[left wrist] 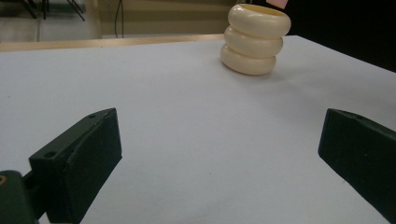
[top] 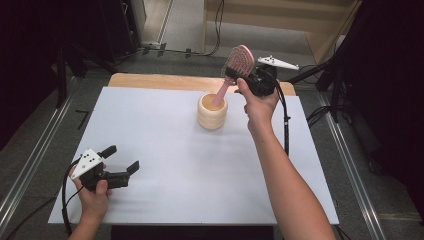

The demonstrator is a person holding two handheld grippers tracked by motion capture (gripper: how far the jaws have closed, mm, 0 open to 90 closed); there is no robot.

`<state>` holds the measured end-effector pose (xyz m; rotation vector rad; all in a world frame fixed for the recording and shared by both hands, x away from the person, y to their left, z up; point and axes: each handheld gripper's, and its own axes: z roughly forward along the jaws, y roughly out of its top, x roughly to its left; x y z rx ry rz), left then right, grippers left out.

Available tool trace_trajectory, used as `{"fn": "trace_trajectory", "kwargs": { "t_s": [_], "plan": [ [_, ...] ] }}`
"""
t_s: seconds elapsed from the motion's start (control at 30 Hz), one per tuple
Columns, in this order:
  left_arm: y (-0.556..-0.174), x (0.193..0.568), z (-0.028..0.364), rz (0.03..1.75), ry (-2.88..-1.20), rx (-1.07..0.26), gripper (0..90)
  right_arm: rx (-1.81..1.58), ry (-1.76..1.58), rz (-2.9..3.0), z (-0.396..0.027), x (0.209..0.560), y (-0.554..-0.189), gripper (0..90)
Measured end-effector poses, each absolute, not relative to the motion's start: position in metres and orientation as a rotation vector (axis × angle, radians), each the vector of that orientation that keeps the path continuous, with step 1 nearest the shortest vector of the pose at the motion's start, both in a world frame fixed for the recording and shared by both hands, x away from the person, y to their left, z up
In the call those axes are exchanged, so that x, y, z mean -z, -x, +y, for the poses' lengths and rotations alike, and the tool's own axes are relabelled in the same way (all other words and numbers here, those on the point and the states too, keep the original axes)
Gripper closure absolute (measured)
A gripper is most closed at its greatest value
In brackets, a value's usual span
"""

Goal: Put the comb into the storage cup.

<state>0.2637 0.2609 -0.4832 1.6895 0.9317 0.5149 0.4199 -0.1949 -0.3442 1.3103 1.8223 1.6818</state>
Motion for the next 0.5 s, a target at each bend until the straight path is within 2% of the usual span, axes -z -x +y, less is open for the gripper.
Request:
{"fn": "trace_trajectory", "kwargs": {
  "t_s": [0.5],
  "plan": [
    [-0.264, 0.483, 0.260, 0.923, -1.694, -0.515, 0.0, -1.654, -1.273, 1.841, -0.182, 0.358, -0.429, 61.2]
  ]
}}
